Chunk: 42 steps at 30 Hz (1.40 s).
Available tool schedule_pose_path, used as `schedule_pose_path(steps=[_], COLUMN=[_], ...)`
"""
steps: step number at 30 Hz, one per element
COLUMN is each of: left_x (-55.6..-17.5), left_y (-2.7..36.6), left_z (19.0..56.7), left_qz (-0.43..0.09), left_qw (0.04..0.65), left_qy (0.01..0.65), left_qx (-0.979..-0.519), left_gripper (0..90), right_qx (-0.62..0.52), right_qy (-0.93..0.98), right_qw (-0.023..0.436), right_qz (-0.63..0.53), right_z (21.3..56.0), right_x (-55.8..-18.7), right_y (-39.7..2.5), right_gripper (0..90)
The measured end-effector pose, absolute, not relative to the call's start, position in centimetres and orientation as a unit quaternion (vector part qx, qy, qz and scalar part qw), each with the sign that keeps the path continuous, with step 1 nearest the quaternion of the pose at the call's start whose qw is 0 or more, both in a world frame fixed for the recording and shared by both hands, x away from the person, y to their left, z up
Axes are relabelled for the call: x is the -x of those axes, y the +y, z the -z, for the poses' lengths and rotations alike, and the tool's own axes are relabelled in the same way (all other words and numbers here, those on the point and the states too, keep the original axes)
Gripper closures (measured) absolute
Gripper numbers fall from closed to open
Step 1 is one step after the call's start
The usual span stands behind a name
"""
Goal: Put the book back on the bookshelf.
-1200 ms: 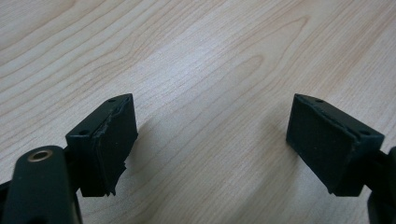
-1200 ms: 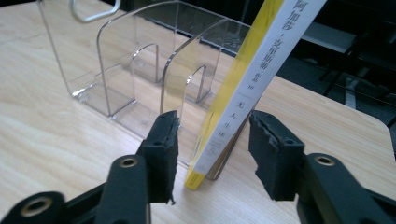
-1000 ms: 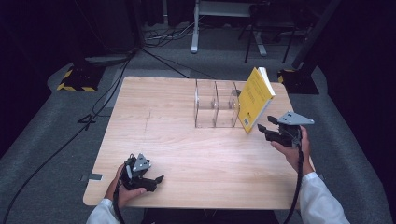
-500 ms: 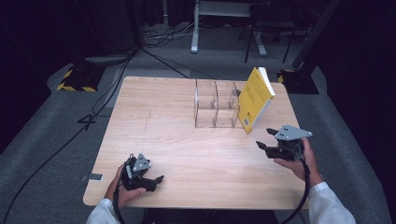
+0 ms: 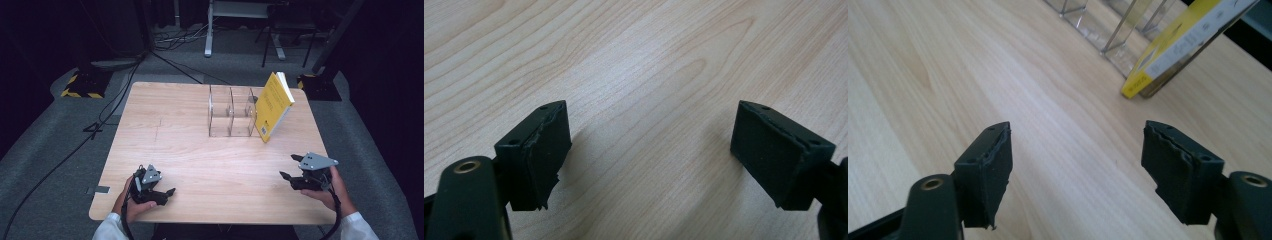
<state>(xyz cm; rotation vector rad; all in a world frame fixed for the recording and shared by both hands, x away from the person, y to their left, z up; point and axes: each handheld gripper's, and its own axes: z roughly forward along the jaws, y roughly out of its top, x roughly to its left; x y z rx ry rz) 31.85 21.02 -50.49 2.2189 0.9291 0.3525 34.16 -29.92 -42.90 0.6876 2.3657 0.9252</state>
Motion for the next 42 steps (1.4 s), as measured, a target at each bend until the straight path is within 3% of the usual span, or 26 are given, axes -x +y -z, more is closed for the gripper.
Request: schedule_pose_path(steps=[11,25,30,42], left_x=[-31.9,-31.9,-31.9,-31.8], left_y=[21.0,21.0,21.0,21.0], left_z=[50.5,50.5,50.5,50.5], left_qz=[-0.136,-0.136,-0.137,-0.136], left_qw=[0.348,0.348,0.347,0.348], left_qy=[0.358,0.358,0.357,0.359], left_qx=[-0.856,-0.856,-0.856,-0.855], left_gripper=[16.8,16.8,16.8,16.8], right_qx=[-0.279,-0.369,-0.417,-0.433], right_qy=[0.873,0.841,0.810,0.797], right_qw=[0.254,0.221,0.189,0.199], right_qz=[-0.309,-0.329,-0.366,-0.370], right_z=[45.5,49.7,50.5,50.7], right_x=[-32.1,-30.6,-30.4,-30.2], right_y=[-32.8,-36.9,-38.6,-38.8], right_gripper=[26.5,25.0,24.3,24.9])
